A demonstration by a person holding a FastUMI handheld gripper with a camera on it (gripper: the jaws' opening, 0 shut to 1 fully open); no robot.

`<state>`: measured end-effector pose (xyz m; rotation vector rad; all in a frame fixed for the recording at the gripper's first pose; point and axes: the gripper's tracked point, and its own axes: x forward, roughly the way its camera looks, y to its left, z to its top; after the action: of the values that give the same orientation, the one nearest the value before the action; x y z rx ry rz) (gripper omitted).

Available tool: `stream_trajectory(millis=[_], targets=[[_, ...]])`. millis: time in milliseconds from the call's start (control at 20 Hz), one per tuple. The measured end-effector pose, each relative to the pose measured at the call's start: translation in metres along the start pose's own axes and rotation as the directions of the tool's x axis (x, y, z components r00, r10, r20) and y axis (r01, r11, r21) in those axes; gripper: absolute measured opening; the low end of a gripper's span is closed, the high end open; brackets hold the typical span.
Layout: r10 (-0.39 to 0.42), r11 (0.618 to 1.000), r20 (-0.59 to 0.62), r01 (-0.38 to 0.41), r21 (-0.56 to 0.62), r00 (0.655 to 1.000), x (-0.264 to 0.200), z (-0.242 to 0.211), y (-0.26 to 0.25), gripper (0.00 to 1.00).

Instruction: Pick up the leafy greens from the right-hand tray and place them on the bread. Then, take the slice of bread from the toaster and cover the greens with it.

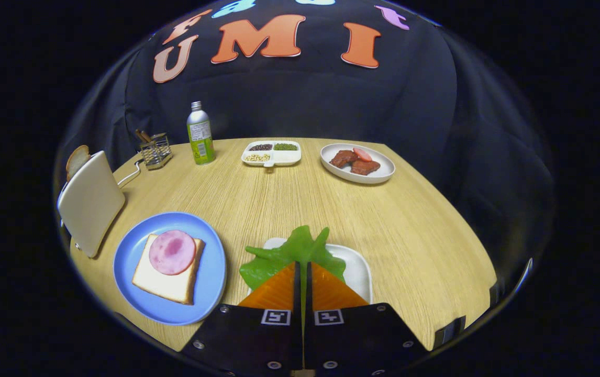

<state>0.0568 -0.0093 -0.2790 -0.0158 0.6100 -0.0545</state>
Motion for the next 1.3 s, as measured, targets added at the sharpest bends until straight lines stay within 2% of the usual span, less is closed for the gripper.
stream_trajectory(millis=[50, 100, 150, 250, 350, 400, 450, 550, 850, 1100, 1300], targets=[[-0.028, 1.000, 0.013, 0.027, 0.008, 1.000, 0.011, 0.000, -0.007, 0.24], [-0.048, 0.999, 0.027, 0.048, 0.016, 0.998, 0.012, 0.002, -0.013, 0.30], [-0.040, 0.999, 0.016, 0.040, 0.029, 0.999, 0.016, -0.002, -0.012, 0.42], [-0.017, 0.999, -0.053, 0.019, 0.033, 0.998, 0.026, -0.022, -0.005, 0.52], [-0.038, 0.999, -0.050, 0.039, 0.019, 0.998, 0.028, -0.022, -0.008, 0.52], [-0.052, 0.998, -0.027, 0.053, 0.018, 0.998, 0.027, -0.017, -0.011, 0.47], [-0.063, 0.998, -0.012, 0.063, 0.023, 0.998, 0.023, -0.013, -0.011, 0.26], [-0.040, 0.998, 0.001, 0.040, 0.043, 0.999, 0.015, -0.007, -0.007, 0.03], [0.031, 0.999, 0.076, -0.033, 0.022, 0.997, -0.021, 0.034, 0.021, 0.01], [0.132, 0.991, 0.107, -0.130, -0.022, 0.986, -0.043, 0.056, 0.082, 0.02], [0.196, 0.980, 0.091, -0.191, -0.055, 0.976, -0.054, 0.052, 0.128, 0.02]])
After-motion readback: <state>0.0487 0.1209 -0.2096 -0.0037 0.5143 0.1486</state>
